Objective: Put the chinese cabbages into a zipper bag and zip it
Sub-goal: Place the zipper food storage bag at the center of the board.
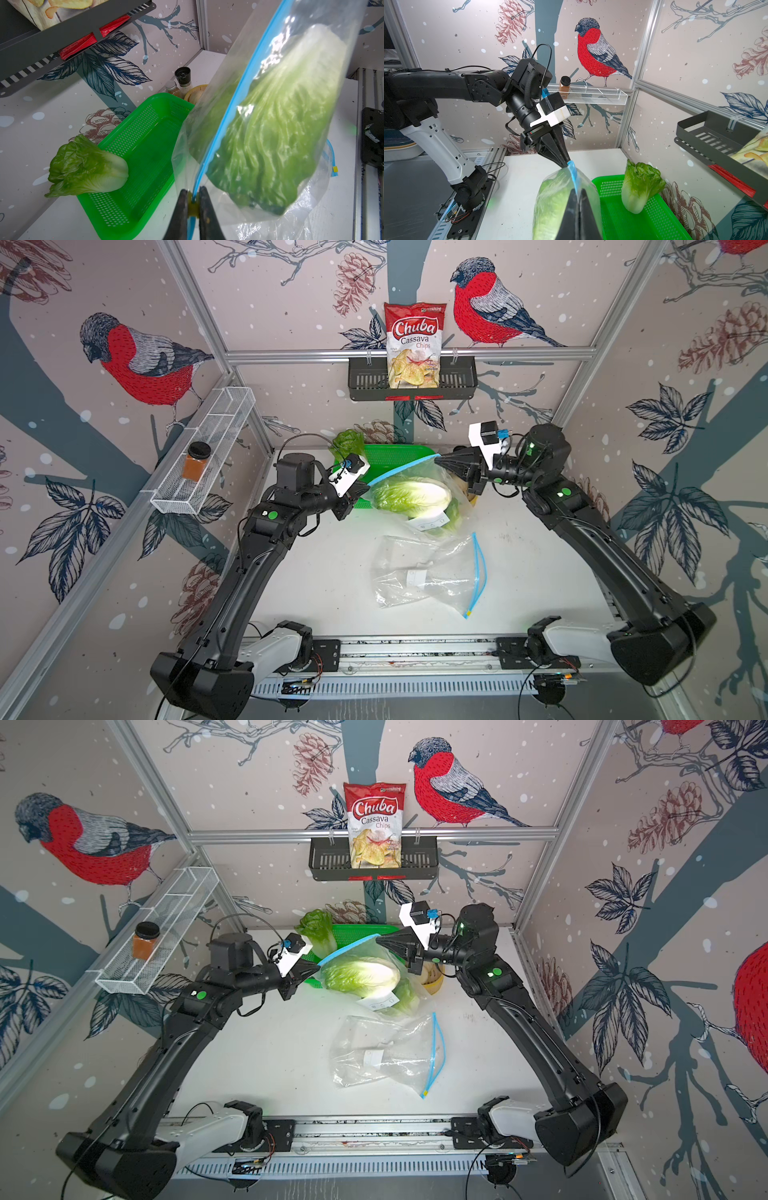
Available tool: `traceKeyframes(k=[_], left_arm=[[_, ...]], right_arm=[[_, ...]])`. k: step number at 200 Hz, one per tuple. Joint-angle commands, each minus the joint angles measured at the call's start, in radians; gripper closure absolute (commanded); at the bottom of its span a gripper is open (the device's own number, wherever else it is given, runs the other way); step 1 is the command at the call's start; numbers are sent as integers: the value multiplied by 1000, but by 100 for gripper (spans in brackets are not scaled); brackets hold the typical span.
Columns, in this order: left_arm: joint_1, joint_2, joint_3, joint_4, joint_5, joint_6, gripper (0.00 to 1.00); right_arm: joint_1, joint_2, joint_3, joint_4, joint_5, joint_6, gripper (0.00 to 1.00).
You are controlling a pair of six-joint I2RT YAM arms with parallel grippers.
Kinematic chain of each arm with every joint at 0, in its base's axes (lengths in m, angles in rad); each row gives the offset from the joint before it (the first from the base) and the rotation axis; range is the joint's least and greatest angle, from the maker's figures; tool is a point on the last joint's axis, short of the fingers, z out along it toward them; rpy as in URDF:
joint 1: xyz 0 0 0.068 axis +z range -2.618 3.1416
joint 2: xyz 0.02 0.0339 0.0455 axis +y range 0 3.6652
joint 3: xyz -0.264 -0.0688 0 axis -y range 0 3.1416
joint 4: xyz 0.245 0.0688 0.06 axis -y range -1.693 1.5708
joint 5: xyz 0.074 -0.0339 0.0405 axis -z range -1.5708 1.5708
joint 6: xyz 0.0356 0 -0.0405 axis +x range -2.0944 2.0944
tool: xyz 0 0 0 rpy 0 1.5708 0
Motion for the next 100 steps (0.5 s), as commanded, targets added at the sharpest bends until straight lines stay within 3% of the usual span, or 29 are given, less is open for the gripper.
traceKeyframes(k=[1, 18, 100], left_arm=[[1, -7, 5, -16, -7, 7, 90], [2, -11, 1, -25, -15, 7, 94], [2, -23, -53, -78, -164, -21, 94]], right_arm=[[-5, 1, 0, 79, -11, 13, 100], [-12, 4, -1, 89, -11, 22, 100], [-67, 15, -27, 205, 76, 119, 100]])
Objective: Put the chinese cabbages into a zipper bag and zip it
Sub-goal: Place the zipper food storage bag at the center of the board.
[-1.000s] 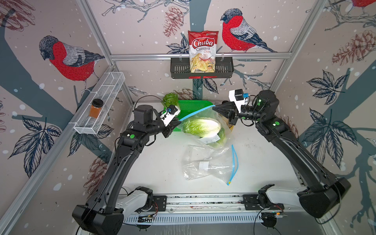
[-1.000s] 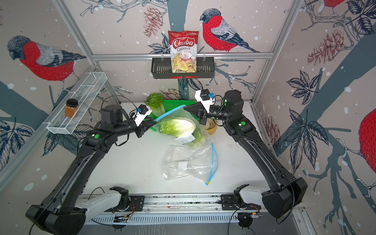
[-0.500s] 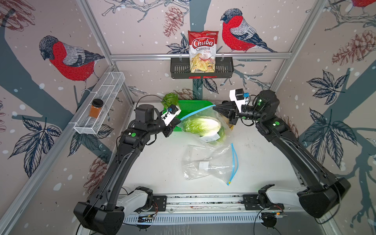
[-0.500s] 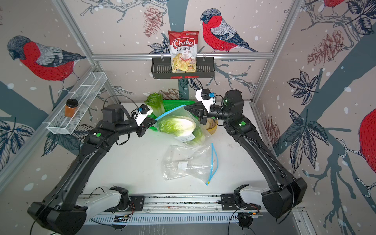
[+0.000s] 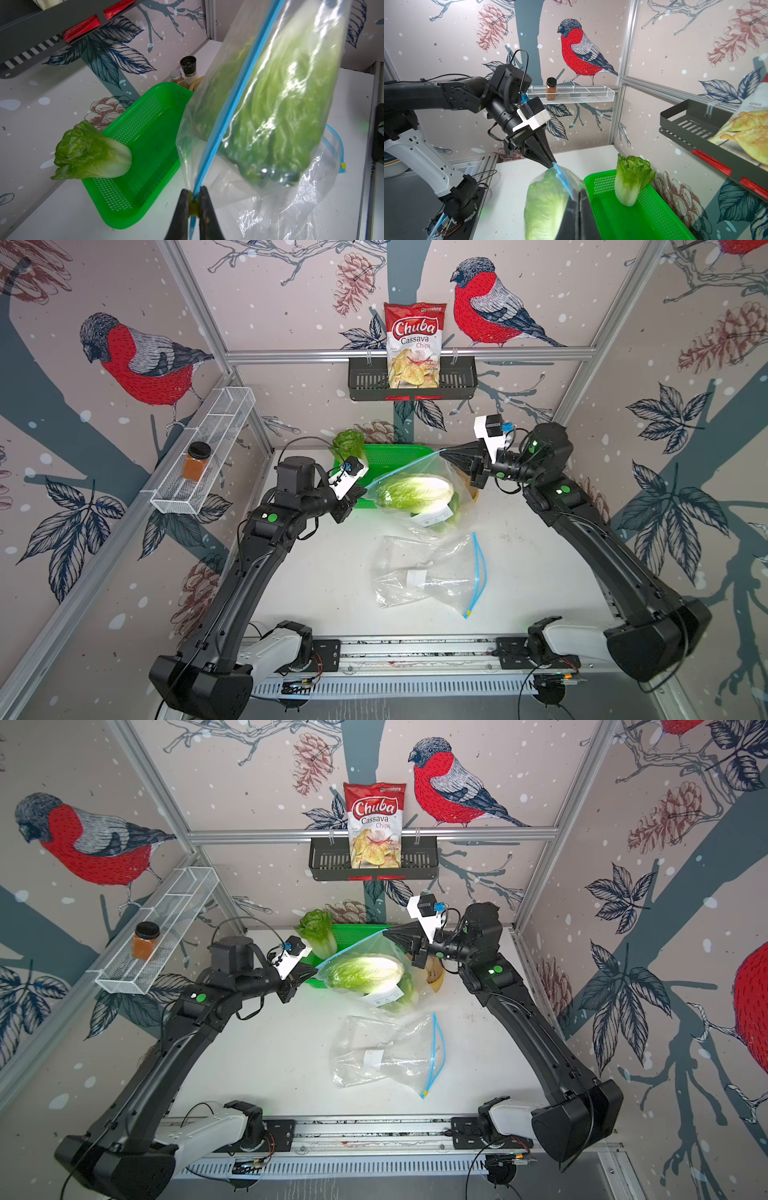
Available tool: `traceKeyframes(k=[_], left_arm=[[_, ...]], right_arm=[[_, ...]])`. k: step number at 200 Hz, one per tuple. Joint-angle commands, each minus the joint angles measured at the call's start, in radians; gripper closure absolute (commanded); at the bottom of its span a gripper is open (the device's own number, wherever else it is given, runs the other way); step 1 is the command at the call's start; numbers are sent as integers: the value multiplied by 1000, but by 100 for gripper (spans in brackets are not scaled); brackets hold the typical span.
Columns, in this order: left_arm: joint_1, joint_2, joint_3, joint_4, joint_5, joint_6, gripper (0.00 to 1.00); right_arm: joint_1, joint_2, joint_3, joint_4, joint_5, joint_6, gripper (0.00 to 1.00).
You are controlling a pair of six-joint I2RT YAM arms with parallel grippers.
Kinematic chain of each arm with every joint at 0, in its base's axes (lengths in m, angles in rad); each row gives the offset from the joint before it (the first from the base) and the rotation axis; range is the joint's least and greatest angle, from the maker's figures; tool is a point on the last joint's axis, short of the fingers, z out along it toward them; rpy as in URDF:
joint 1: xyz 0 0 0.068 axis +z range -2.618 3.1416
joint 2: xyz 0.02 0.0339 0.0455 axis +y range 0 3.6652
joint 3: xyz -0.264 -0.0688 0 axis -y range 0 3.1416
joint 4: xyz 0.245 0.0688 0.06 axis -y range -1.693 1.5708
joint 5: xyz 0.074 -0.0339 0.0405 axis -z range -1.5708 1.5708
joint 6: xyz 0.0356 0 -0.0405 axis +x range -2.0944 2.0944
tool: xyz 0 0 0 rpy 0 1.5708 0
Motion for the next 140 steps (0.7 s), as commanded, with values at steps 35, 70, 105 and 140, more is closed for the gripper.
traceKeyframes(k=[35, 70, 105, 140], left_arm=[[2, -26, -30, -37, -120, -24, 95], [3, -66, -37, 16, -152, -57, 95], [4, -72, -33, 15, -456, -146, 98], [15, -52, -9, -56, -716, -237, 100]], right_arm=[[-5, 21, 2, 123, 76, 51, 100], [67, 50, 22, 71, 143, 9, 100], [142, 129, 33, 108, 217, 78, 100], [285, 218, 44, 135, 346, 82, 100]])
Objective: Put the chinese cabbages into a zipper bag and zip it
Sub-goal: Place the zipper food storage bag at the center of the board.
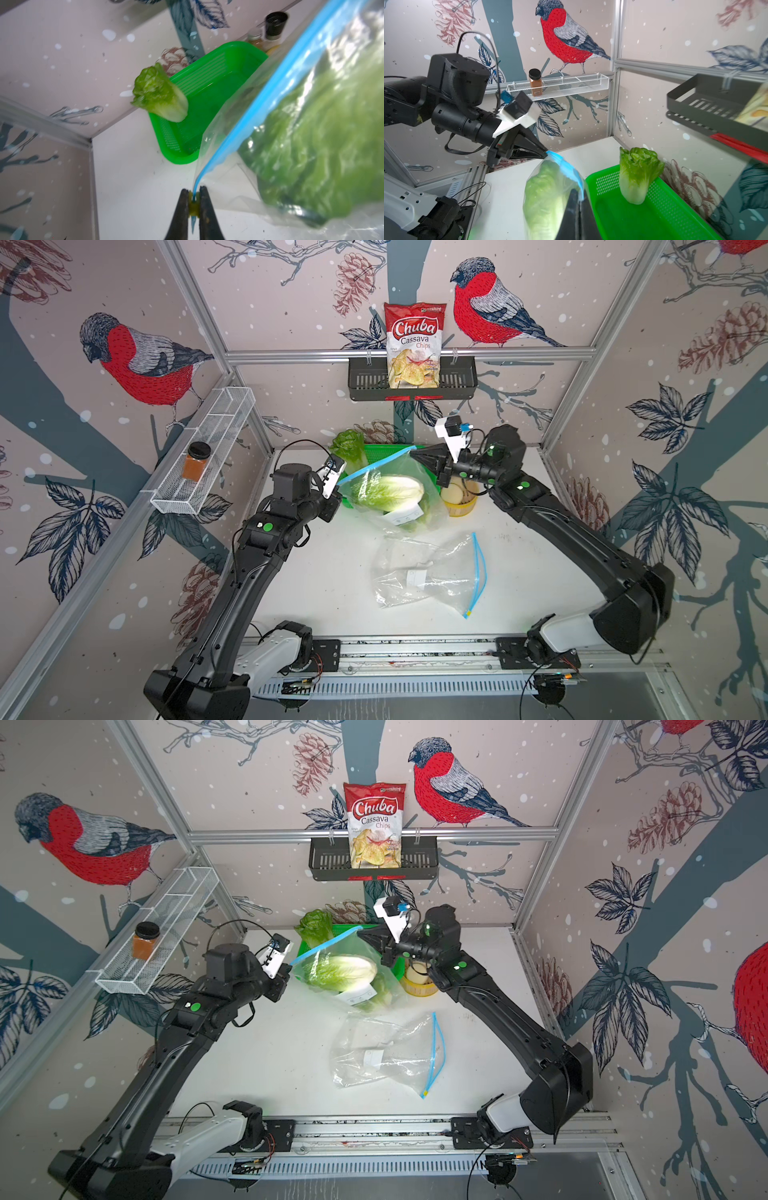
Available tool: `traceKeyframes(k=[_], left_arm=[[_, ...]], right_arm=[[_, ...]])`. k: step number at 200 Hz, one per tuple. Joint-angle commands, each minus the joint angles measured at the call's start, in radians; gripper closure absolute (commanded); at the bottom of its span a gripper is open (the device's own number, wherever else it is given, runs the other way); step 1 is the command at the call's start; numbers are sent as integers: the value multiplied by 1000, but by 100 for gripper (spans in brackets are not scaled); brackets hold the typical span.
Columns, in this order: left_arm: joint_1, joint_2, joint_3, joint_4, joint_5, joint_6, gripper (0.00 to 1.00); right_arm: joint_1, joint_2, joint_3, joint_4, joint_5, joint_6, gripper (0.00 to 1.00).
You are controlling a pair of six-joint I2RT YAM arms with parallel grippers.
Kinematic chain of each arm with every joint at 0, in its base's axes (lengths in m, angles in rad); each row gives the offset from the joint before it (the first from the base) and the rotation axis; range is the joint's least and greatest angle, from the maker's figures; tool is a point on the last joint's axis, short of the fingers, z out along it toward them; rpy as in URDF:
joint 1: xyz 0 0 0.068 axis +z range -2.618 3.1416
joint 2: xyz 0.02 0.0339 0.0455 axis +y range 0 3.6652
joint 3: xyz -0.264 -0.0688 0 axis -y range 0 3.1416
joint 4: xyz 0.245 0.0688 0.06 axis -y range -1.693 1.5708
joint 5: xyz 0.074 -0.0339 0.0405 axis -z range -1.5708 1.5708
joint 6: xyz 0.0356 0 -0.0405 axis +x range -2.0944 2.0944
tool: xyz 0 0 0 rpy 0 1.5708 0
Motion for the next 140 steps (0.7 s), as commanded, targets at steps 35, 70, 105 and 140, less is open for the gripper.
traceKeyframes(k=[35, 70, 105, 140], left_arm=[[124, -3, 50, -54, -289, -158, 100], [214, 31, 127, -108, -433, -231, 100], [265, 28, 187, -142, -470, -270, 100], [270, 57, 133, -84, -483, -326, 100]], right_arm=[[160, 170, 78, 151, 137, 95, 100], [241, 300, 164, 264, 161, 188, 100], [351, 394, 234, 295, 194, 264, 100], [369, 449, 197, 355, 253, 392, 100]])
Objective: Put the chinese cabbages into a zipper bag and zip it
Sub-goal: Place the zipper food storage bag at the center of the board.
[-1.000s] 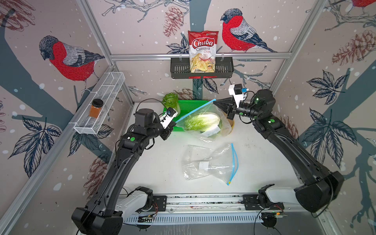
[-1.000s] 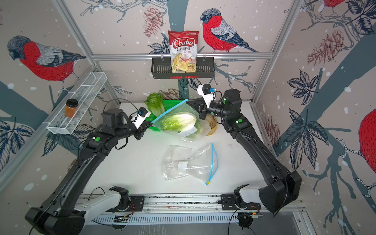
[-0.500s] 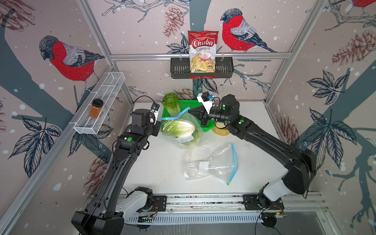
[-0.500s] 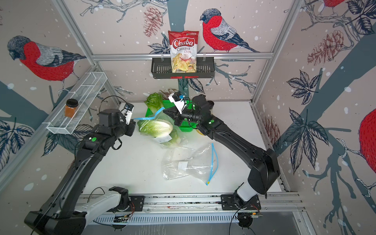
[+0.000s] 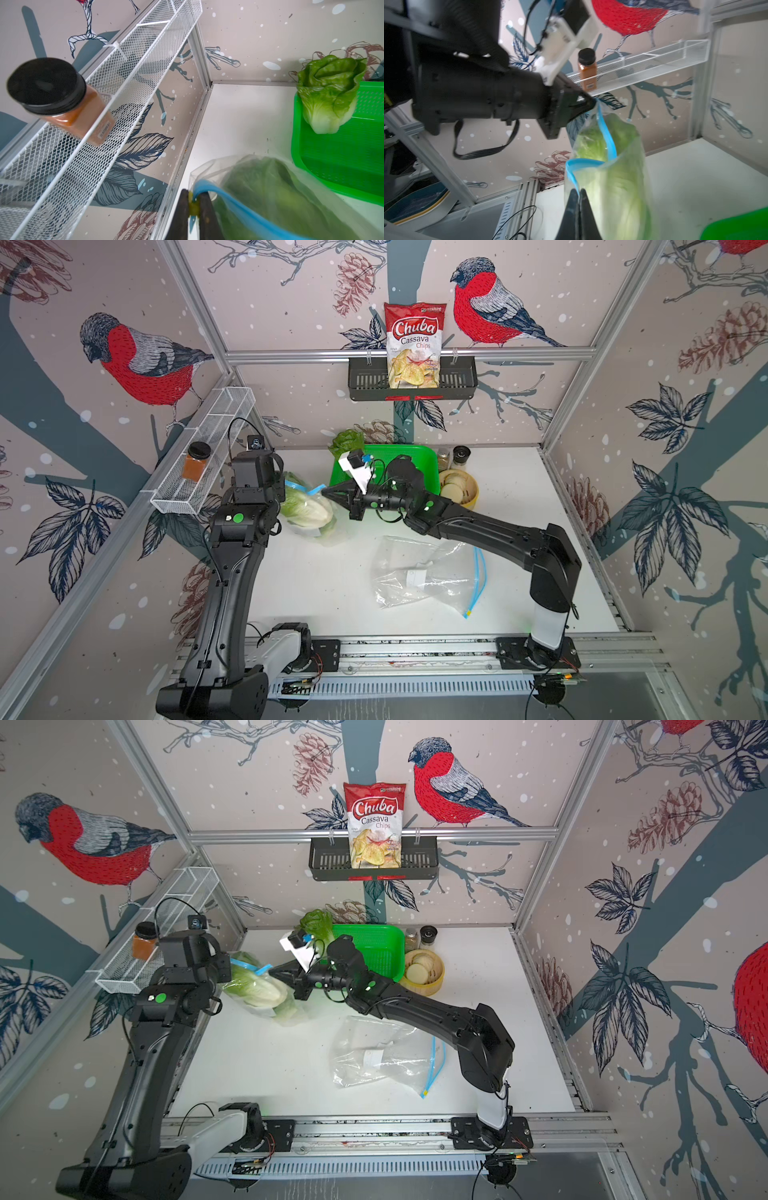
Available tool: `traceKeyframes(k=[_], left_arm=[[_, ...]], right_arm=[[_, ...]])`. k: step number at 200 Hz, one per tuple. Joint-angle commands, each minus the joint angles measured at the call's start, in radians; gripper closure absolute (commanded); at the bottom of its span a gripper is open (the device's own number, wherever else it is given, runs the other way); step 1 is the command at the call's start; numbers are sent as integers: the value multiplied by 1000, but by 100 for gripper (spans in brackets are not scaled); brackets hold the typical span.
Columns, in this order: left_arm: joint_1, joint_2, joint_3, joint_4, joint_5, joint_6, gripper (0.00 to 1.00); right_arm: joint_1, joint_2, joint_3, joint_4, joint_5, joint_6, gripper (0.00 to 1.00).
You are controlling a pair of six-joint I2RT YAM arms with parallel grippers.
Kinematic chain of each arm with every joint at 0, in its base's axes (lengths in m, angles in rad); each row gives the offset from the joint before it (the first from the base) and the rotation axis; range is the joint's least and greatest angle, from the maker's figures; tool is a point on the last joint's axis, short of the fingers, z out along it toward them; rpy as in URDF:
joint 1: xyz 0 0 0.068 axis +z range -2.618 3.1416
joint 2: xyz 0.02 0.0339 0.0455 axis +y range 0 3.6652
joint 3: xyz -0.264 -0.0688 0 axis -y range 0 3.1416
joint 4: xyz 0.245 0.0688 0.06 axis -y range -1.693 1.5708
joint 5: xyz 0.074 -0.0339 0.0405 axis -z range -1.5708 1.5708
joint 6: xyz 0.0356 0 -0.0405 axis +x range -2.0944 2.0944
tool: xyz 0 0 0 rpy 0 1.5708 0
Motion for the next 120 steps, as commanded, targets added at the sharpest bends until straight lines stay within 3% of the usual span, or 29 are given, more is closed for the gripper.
traceKeyframes(k=[1, 24, 48, 67, 91, 120], left_arm=[[5, 21, -31, 38, -16, -62, 100], [4, 62, -84, 126, 35, -102, 100], [4, 108, -126, 226, 111, -148, 100], [4, 151, -152, 304, 137, -166, 100], [6, 214, -166, 379, 61, -178, 100], [50, 254, -175, 411, 4, -210, 100]], right_arm=[[-23, 31, -27, 106, 79, 143, 100], [-49, 37, -90, 148, 126, 197, 100], [-64, 73, -47, 59, 188, 199, 99], [-86, 89, -36, 35, 222, 222, 82], [-114, 86, -22, 29, 199, 223, 47], [-127, 59, -21, -18, 228, 188, 43]])
